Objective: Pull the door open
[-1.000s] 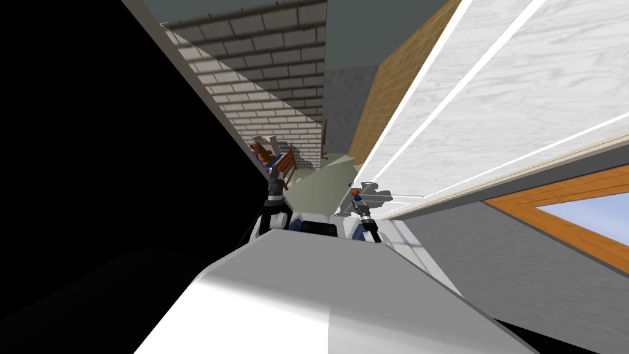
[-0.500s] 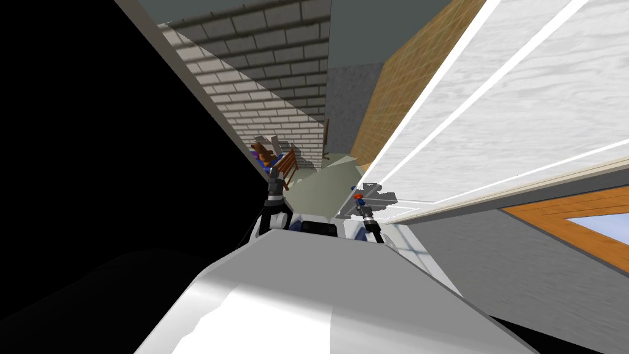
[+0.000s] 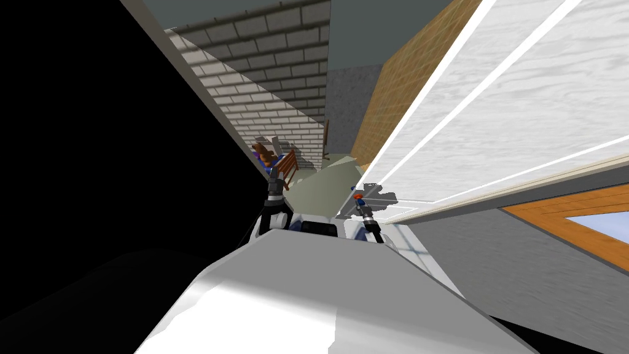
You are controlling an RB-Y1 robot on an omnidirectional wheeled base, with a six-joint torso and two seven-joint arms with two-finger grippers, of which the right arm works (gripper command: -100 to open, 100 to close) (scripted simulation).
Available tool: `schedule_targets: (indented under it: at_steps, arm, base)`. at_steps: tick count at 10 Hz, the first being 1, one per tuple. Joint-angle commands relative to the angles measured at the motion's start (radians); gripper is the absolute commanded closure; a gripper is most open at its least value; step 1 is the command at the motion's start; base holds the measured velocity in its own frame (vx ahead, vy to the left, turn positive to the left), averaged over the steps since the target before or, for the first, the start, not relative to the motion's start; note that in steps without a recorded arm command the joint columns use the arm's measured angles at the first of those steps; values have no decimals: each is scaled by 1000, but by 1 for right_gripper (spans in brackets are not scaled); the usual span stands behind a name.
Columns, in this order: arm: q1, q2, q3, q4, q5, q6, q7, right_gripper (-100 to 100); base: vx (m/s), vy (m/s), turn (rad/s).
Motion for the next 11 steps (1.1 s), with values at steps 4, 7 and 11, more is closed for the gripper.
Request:
schedule_targets:
  at_steps: [4,7,11]
  arm:
    - [-2,0,10,0,-21,3,-71,100]
    - [-5,-1,21,0,-42,5,-142,100]
    - [-9,-1,40,0,-80,10,-252,100]
  base:
    - [-19,-11,26]
    - [-28,-16,36]
    - [-42,-22,51]
